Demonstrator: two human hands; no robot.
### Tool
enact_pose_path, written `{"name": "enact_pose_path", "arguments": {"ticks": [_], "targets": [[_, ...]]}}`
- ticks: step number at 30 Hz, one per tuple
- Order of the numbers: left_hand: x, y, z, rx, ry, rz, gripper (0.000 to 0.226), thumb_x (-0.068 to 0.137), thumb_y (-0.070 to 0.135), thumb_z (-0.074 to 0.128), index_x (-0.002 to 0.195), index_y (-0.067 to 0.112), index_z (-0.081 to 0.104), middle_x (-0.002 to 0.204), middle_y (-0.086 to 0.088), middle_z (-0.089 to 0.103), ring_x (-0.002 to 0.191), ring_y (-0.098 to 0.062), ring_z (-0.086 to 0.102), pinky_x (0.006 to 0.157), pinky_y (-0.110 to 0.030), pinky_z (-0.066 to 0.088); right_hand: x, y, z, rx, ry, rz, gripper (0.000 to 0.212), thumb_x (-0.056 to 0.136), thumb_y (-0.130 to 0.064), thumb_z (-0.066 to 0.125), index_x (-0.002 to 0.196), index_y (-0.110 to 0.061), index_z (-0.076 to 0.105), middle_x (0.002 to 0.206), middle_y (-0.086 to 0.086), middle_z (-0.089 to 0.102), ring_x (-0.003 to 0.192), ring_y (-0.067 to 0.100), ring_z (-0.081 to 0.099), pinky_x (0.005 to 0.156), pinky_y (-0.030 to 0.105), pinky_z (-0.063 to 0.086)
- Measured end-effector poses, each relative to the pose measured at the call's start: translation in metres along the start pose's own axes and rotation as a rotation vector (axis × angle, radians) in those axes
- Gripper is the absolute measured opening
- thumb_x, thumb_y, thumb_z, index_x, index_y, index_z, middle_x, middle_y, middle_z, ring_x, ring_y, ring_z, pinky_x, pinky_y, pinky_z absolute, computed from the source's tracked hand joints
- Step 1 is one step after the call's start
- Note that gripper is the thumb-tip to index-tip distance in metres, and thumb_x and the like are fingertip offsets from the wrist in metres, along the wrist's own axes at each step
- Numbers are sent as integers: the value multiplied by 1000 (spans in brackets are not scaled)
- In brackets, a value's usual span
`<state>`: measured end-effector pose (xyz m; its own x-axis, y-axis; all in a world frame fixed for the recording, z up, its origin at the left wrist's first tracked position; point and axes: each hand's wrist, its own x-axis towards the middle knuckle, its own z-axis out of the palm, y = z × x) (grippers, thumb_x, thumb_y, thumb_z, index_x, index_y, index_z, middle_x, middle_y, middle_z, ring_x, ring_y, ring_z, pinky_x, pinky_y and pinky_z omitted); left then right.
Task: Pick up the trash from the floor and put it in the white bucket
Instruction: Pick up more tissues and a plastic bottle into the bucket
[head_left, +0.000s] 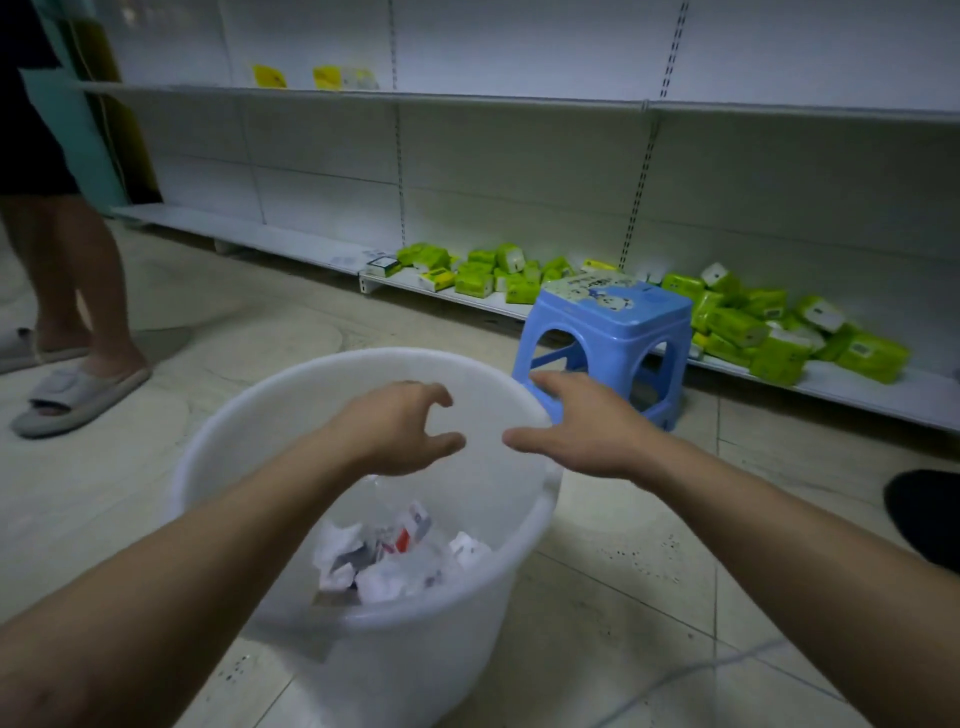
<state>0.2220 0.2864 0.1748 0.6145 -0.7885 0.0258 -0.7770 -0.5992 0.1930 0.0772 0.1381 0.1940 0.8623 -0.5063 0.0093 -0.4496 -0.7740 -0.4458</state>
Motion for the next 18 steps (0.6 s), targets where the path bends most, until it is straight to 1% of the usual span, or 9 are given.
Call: {"name": "enact_pose_path", "arguments": {"ticks": [3,6,10,13,16,18], "targets": [[4,44,8,-4,50,133,62,83,58,56,137,28,45,141,2,51,127,-20,49,100,-36,44,-4,36,-17,-179,30,19,93,72,-65,64,149,-33,24,156,1,30,142,27,30,112,51,30],[11,88,14,-9,106,272,62,84,56,56,138,28,44,141,1,51,129,-20,47,100,-36,43,-19,78,-34,-218,72,59,96,70,-65,65,150,-35,21,157,1,27,142,25,30,112,50,30],[23,151,30,19,76,440,68,82,59,56,140,25,42,141,-2,50,130,-22,44,103,-41,42,-55,145,-46,-232,79,144,96,71,-63,65,150,-36,19,159,-1,25,145,21,25,115,45,28],[31,201,47,33,35,502,69,83,58,57,140,22,42,139,-6,50,128,-26,46,101,-42,43,-81,199,-47,-209,65,228,94,72,-62,66,150,-35,20,157,0,28,143,23,27,115,45,28],[32,247,76,13,-21,569,68,83,57,57,140,23,41,140,-5,49,129,-26,44,102,-44,42,-110,251,-42,-123,62,321,93,72,-60,67,149,-33,23,156,1,30,142,23,29,115,44,29],[27,272,108,-29,-91,578,68,83,56,58,140,25,40,141,-4,48,130,-25,43,104,-44,41,-138,289,-27,-41,26,410,90,75,-54,69,149,-29,25,156,2,29,142,21,29,116,39,28]]}}
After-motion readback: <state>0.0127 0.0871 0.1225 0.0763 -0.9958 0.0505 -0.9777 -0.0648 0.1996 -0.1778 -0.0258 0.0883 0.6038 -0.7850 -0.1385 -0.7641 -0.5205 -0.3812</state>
